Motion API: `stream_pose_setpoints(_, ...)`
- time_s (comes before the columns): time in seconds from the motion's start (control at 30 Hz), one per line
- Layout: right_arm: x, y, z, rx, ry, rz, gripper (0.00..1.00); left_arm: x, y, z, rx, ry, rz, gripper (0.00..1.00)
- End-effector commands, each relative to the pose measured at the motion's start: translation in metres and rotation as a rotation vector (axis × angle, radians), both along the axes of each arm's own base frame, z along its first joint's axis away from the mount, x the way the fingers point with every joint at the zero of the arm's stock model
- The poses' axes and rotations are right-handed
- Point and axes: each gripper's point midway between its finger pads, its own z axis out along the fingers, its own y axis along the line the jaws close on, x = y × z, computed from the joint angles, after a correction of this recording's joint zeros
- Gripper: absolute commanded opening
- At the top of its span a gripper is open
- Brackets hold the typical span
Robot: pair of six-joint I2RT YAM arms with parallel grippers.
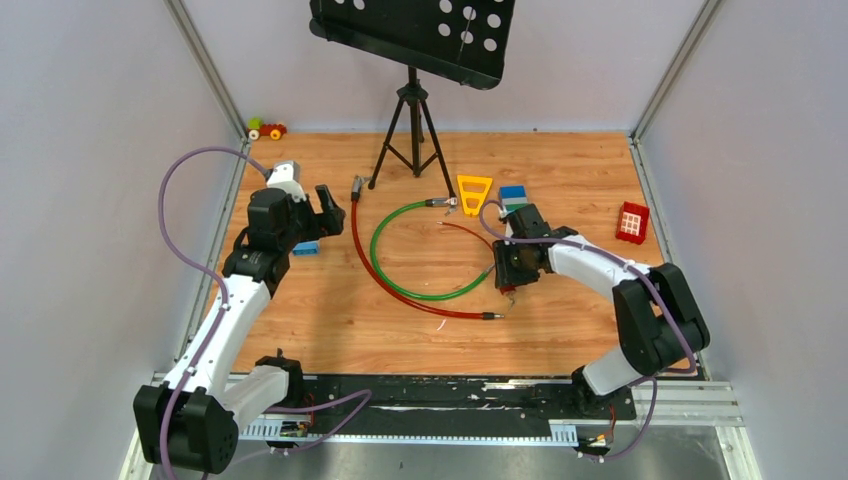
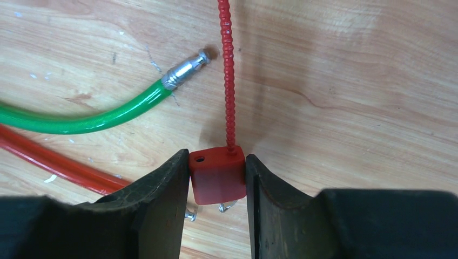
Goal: Lock with the key
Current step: Pick up the lock from the center of the board, then lock the lock.
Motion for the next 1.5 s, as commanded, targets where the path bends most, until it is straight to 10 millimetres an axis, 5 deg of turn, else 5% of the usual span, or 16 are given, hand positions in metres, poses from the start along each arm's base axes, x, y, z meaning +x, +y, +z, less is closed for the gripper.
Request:
stream_pose_setpoints(0.0,0.009,0.010,0.031,0.076,-0.101,0.017,0.00,0.002,-0.013,0.019,-0.026,-0.068,-0.085,0.99)
stream_pose_setpoints(0.17,0.012,0.015,0.065,0.140,-0.226,0.025,0.00,-0.005,-0.028,0.040,-0.027,-0.123,-0.157,0.98)
stream_pose_setpoints(0.43,0.008,0.019,0.131,0.227,-0.441,0.097,0.00,-0.027,-0.088,0.079,-0.086,-0.213,-0.365,0.96)
stream_pose_setpoints(0.83,-0.033,0.055,0.219,0.510,-0.670,0.330,0.00,-0.056,-0.136,0.146,-0.207,-0.310,-0.586,0.92)
stream_pose_setpoints(1.1,-0.077,0.078,0.251,0.676,-0.646,0.594,0.00,-0.067,-0.141,0.168,-0.114,-0.368,-0.687,0.91)
stream_pose_setpoints(1.27,-0.084,0.076,0.257,0.633,-0.672,0.640,0.00,-0.079,-0.151,0.188,-0.108,-0.413,-0.799,0.91)
stream_pose_setpoints(1.47,-0.090,0.078,0.282,0.638,-0.889,0.685,0.00,-0.100,-0.173,0.182,-0.086,-0.380,-0.997,0.89)
